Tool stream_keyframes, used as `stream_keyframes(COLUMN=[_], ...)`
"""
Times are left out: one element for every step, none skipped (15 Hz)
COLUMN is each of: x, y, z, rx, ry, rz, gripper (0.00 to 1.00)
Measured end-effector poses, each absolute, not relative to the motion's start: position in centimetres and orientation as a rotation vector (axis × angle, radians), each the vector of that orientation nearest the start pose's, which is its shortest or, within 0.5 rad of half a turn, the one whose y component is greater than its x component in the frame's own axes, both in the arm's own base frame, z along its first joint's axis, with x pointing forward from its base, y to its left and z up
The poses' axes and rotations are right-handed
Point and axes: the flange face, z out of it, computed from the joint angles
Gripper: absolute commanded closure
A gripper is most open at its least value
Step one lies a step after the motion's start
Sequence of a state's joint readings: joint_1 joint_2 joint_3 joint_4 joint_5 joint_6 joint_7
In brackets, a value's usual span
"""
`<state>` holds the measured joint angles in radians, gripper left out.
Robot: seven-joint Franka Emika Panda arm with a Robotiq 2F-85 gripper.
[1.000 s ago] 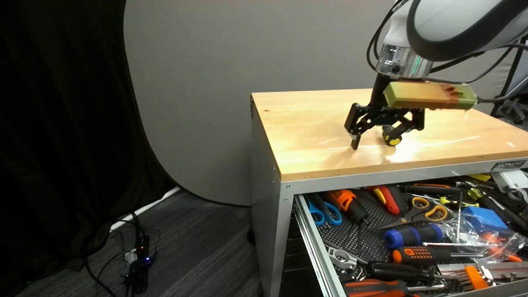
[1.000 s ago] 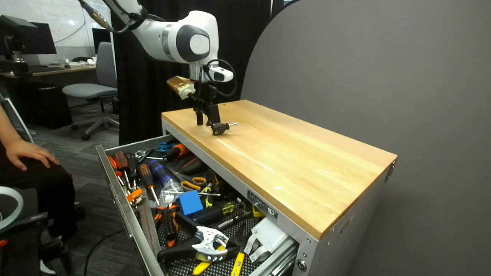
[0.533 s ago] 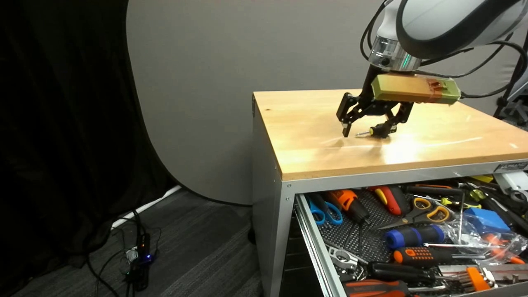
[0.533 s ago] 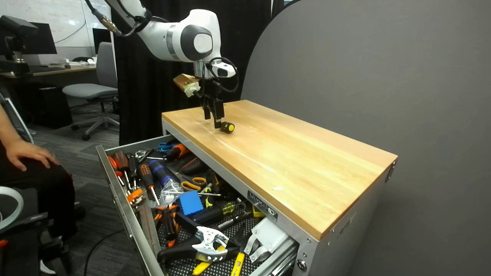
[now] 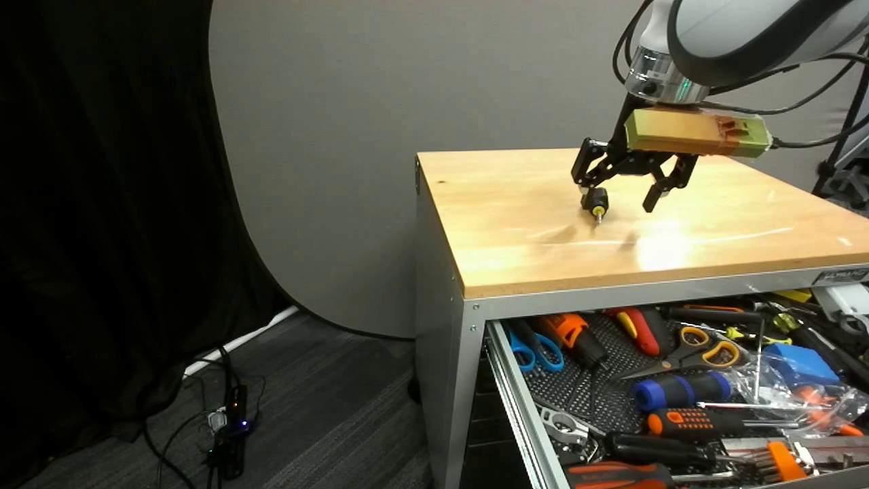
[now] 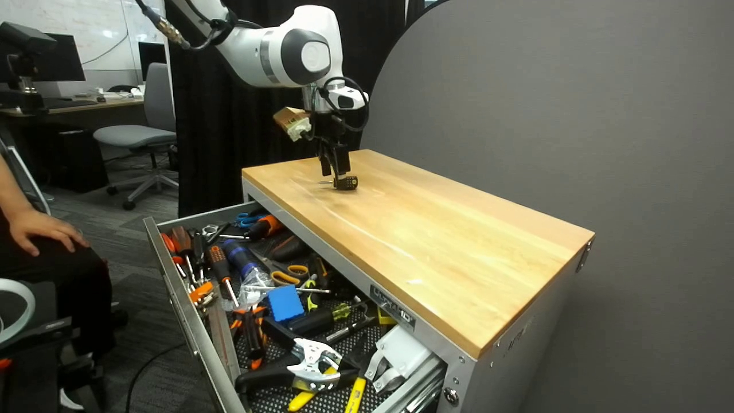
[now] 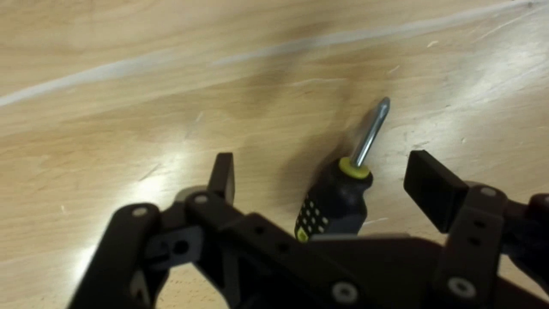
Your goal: Pick up the screw driver and put it in the drawer and close it
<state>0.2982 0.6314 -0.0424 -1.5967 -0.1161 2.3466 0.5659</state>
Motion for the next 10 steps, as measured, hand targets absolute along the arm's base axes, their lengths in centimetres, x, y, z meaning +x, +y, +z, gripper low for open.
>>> stream_keyframes(x=[68.4, 68.3, 68.1, 67.9, 67.7, 67.6, 67.5, 67.5, 67.6, 67.8], y=[18.0, 18.0, 18.2, 18.5, 19.0, 19.6, 20.1, 20.5, 20.7, 21.0], z=[27.3, 26.9, 26.5, 26.1, 25.7, 25.2, 24.9, 24.8, 25.0, 25.2], rx=[-3.167, -3.166, -3.164, -3.162, -3.157, -3.149, -3.136, -3.124, -3.108, -3.093], ry=[0.380, 0.403, 0.425, 0.444, 0.464, 0.481, 0.499, 0.519, 0.543, 0.563], rz=[-0.241, -0.233, -0.226, -0.220, -0.218, -0.222, -0.239, -0.264, -0.298, -0.343], gripper=[0.00, 0.00, 0.00, 0.00, 0.00, 0.25, 0.25, 0.31, 0.40, 0.48])
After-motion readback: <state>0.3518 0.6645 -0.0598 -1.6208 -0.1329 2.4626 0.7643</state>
